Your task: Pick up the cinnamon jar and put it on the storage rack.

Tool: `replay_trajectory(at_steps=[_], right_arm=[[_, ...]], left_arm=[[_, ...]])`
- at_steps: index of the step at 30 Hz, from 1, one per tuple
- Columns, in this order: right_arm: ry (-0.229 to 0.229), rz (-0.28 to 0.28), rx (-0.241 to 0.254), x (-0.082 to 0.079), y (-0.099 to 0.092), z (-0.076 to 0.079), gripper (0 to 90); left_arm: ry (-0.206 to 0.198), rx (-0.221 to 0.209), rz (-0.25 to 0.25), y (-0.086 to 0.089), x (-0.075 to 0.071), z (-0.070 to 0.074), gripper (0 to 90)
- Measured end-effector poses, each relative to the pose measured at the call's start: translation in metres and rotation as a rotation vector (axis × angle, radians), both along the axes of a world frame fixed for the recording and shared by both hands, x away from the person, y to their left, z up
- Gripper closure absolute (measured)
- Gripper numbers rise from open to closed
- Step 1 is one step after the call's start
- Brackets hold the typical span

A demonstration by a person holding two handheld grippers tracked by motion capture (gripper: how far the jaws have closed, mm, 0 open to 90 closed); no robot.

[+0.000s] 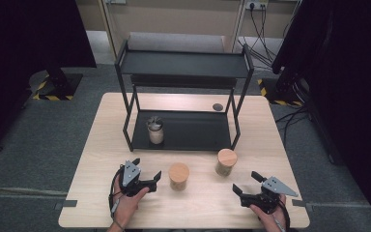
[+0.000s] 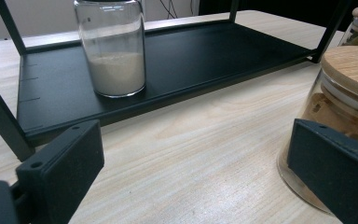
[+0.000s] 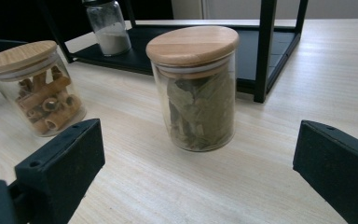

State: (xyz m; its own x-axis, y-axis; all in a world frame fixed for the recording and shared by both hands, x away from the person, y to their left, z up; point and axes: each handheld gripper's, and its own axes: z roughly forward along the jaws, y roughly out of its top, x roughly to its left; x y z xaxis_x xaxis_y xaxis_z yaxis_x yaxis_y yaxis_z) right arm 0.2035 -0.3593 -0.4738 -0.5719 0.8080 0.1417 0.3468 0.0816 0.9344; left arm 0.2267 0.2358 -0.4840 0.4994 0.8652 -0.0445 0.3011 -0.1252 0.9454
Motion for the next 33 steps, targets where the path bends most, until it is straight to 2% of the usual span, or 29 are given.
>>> replay_trajectory(at_steps=[10, 33], right_arm=[[-0.018, 0.048, -0.029, -0.006, 0.01, 0.006, 2.5], [-0.028, 0.138, -0.036, -0.009, 0.027, 0.009, 2.5]], left_arm=[[-0.003, 0.0, 0.0, 0.0, 0.0, 0.0, 3.4], [-0.012, 0.012, -0.003, -0.001, -0.002, -0.001, 3.1]])
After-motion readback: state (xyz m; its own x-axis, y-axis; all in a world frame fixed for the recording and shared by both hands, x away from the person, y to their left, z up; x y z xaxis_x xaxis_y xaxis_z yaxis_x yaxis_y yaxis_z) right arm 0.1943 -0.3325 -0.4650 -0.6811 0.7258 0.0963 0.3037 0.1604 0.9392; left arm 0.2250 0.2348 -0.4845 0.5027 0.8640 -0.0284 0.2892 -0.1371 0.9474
